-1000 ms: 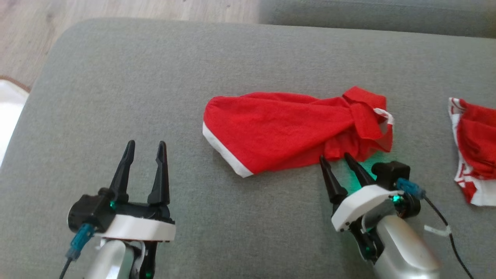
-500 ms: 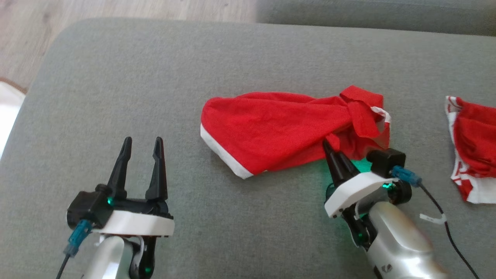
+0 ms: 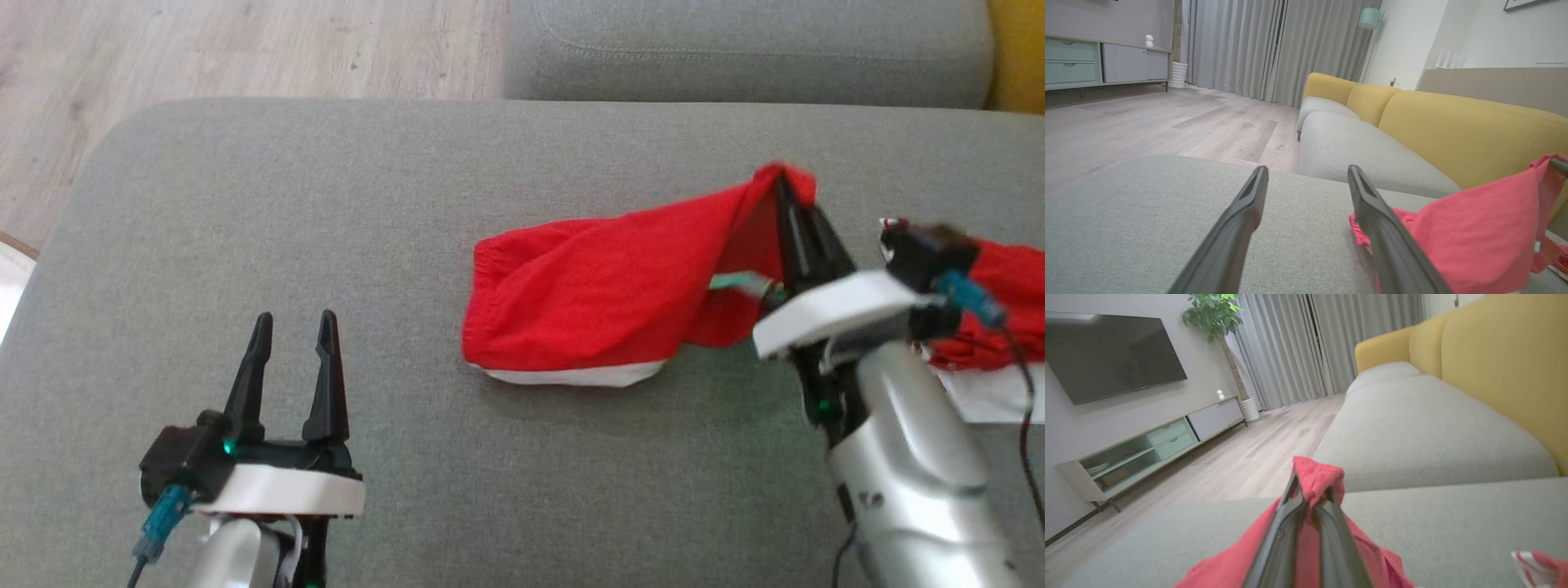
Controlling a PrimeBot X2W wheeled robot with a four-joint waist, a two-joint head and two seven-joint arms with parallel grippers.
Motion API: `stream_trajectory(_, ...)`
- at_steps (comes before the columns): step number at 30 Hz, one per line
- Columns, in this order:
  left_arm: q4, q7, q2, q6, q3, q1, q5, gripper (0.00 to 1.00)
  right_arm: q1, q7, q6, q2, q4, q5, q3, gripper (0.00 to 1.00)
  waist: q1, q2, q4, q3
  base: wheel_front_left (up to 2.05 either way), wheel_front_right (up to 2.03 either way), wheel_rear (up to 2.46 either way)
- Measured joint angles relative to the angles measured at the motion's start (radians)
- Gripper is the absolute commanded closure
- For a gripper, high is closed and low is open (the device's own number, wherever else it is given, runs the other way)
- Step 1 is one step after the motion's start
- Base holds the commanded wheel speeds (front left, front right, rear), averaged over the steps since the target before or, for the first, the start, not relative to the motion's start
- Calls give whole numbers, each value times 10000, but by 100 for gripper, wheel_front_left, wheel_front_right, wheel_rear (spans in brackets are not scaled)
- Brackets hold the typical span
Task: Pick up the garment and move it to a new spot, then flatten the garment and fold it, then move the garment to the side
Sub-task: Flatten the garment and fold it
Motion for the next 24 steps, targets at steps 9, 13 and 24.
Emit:
stream_trajectory(9,33,0,-261,-153,86,-7,-2,0,-1293,1868,0,-29,-1755,-476,1060,100,0,0,351,-255,0,0,0)
stream_trajectory(13,65,0,-280,-176,155,2,-2,0,-2606,2245,0,-15,-1822,230,2219,100,1,0,513,-357,0,0,0)
stream_trajectory(24,82,0,-382,-263,464,206,81,0,-5786,2019,0,-36,-454,1526,2940,100,0,0,800,-394,0,0,0)
